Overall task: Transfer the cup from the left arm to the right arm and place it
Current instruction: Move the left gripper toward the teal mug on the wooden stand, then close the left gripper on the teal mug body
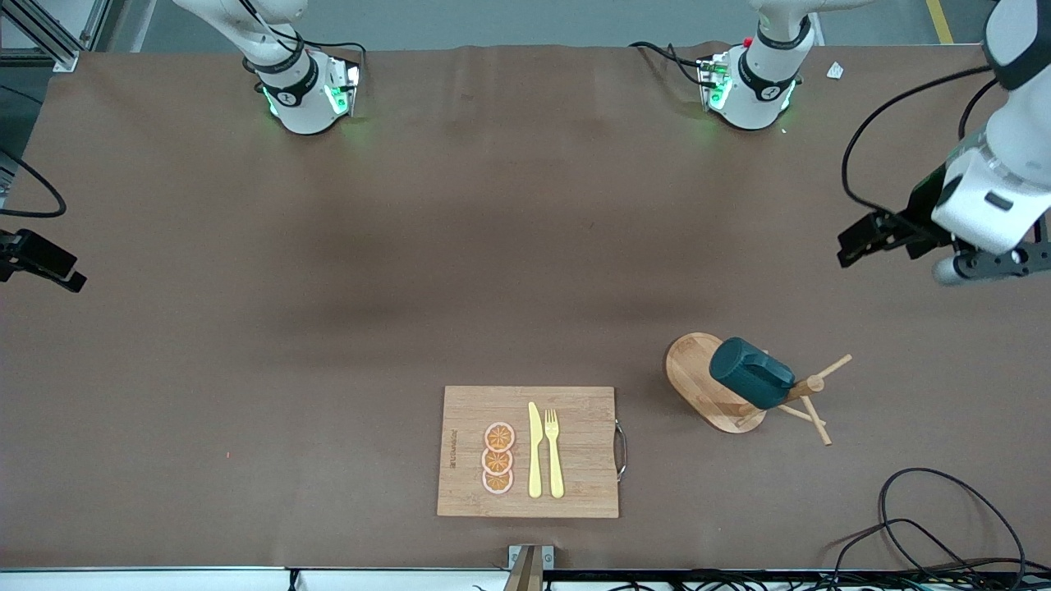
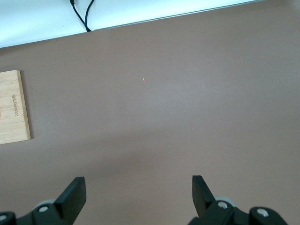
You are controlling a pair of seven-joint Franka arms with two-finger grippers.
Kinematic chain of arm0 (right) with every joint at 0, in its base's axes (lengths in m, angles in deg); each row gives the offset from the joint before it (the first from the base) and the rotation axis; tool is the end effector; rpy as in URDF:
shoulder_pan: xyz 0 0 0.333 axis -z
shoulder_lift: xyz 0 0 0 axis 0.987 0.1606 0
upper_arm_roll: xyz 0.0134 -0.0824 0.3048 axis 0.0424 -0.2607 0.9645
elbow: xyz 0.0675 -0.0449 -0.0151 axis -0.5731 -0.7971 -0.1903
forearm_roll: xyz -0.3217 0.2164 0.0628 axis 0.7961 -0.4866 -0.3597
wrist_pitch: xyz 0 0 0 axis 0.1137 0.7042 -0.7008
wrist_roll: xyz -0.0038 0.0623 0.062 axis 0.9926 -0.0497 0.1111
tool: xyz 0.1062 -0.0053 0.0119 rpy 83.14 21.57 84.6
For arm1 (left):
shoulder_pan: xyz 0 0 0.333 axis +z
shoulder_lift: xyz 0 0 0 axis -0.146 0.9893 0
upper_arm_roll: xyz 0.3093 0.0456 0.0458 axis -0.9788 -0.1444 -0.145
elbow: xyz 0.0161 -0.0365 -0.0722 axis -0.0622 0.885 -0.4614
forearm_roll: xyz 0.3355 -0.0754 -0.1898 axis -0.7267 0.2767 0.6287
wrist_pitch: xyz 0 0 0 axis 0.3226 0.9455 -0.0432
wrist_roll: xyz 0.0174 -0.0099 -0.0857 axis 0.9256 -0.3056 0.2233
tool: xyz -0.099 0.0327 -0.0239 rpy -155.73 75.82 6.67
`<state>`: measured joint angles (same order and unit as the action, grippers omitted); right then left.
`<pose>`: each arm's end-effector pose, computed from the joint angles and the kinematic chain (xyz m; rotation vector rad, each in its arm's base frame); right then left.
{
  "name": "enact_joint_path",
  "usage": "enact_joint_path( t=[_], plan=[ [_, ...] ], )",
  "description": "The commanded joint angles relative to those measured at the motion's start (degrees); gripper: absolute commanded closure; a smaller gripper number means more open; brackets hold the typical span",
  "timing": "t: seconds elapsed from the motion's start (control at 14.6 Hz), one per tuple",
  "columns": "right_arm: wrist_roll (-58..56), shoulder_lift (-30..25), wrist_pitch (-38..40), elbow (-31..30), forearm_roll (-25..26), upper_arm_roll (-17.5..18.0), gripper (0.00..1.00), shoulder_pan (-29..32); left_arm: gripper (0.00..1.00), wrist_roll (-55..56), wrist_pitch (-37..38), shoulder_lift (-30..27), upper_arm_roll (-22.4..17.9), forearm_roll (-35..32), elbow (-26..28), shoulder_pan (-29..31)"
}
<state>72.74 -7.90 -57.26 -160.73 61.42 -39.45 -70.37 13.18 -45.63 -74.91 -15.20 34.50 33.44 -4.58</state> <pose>0.6043 -0.0463 0.6318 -3.1228 0.2650 -0.2102 0.5948 -0.0866 0.5868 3.0609 0.3522 0.0580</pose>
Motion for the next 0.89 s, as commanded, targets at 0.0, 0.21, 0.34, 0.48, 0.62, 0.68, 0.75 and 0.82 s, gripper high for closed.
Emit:
enact_joint_path(
  t=[0.0, 0.21, 0.34, 0.48, 0.62, 0.68, 0.75, 0.82],
  plan=[
    [0.0, -0.9, -0.5, -0.9, -0.1, 0.5, 0.00, 0.5, 0.00, 10.4, -0.3, 5.9, 0.2, 2.0, -5.9, -0.1],
    [0.0, -0.7, -0.4, -1.0, -0.3, 0.4, 0.00, 0.9, 0.00, 21.7, -4.8, 9.0, 0.2, 3.4, -5.8, -1.6],
    [0.0, -0.6, -0.5, -0.9, -0.3, 0.2, 0.00, 1.5, 0.00, 27.9, -6.4, 11.3, 0.1, 4.2, -5.5, -2.8],
    [0.0, -0.6, -0.4, -0.9, -0.3, 0.1, 0.00, 1.6, 0.00, 32.1, -8.2, 13.4, 0.1, 4.2, -5.2, -3.2],
    [0.0, -0.6, -0.4, -0.9, -0.3, 0.1, 0.00, 1.4, 0.00, 33.4, -10.0, 15.3, 0.1, 4.2, -5.1, -3.4],
    [0.0, -0.6, -0.4, -0.9, -0.3, 0.1, 0.00, 1.4, 0.00, 34.4, -11.4, 16.2, 0.2, 4.6, -5.1, -3.4],
    [0.0, -0.6, -0.4, -0.9, -0.2, 0.1, 0.00, 1.4, 0.00, 35.9, -12.9, 16.5, 0.1, 6.2, -5.2, -2.9],
    [0.0, -0.6, -0.4, -0.9, 0.0, 0.1, 0.00, 1.4, 0.00, 35.9, -13.7, 17.7, 0.1, 8.2, -5.2, -2.5]
  ],
)
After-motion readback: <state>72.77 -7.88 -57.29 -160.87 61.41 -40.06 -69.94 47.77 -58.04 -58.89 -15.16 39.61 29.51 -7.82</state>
